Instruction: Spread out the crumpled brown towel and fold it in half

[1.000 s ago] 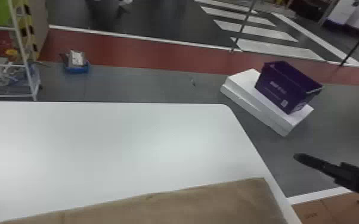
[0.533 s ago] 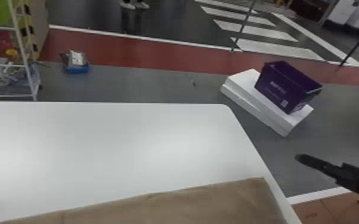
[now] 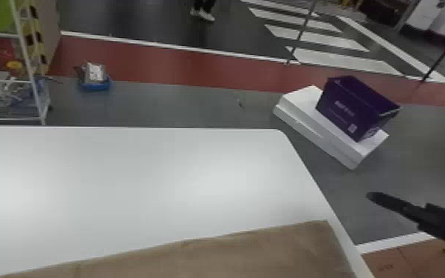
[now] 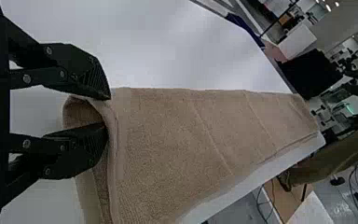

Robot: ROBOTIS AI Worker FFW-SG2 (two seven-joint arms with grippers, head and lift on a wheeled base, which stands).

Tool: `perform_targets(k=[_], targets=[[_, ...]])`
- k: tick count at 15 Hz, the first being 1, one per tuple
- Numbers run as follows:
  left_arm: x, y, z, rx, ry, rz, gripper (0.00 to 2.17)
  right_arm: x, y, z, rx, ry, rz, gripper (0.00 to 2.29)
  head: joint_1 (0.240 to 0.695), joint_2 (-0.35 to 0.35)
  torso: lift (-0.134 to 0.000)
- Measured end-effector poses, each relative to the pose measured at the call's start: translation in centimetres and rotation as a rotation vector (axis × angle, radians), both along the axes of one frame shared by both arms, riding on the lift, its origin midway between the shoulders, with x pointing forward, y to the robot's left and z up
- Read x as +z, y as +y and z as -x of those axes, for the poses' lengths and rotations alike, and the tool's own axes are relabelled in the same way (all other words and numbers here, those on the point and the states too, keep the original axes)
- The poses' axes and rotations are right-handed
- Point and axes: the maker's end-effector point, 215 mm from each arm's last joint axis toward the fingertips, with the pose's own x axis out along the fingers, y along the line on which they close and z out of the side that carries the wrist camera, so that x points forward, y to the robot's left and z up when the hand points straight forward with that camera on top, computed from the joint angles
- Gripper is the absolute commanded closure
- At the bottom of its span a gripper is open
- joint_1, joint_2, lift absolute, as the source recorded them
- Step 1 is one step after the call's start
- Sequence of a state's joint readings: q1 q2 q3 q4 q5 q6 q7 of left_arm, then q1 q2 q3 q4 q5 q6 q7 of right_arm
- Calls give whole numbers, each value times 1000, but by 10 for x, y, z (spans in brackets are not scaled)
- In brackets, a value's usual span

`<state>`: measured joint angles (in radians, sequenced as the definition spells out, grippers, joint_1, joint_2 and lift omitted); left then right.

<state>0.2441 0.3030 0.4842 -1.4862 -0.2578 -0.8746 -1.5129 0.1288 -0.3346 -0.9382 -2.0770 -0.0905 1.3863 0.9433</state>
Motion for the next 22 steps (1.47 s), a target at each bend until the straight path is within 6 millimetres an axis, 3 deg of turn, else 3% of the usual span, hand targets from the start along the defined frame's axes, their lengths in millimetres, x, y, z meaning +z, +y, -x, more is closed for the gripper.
perform_targets(k=[1,2,6,9,12,16,19,22], targets=[[2,2,-2,-6,4,-7,1278,0,0,0,0,0,0,76,695,-350,-124],[2,4,-5,-8,11,-12,1342,0,0,0,0,0,0,76,695,-350,-124],[3,7,-23,8,69,3,1342,11,11,-6,71,-51,-21,87,695,-350,-124],[-2,5,-30,9,108,17,1342,18,6,-16,147,-97,12,140,695,-350,-124],[-1,5,-34,26,105,46,1342,-6,-3,-19,196,-27,8,218,695,-350,-124],[0,9,-34,32,95,54,1342,-41,5,-21,271,55,37,286,695,-350,-124],[0,9,-33,28,90,53,1342,-62,31,-15,344,98,5,286,695,-328,-124],[0,10,-32,29,89,51,1342,-83,48,10,406,170,15,289,695,-311,-124]])
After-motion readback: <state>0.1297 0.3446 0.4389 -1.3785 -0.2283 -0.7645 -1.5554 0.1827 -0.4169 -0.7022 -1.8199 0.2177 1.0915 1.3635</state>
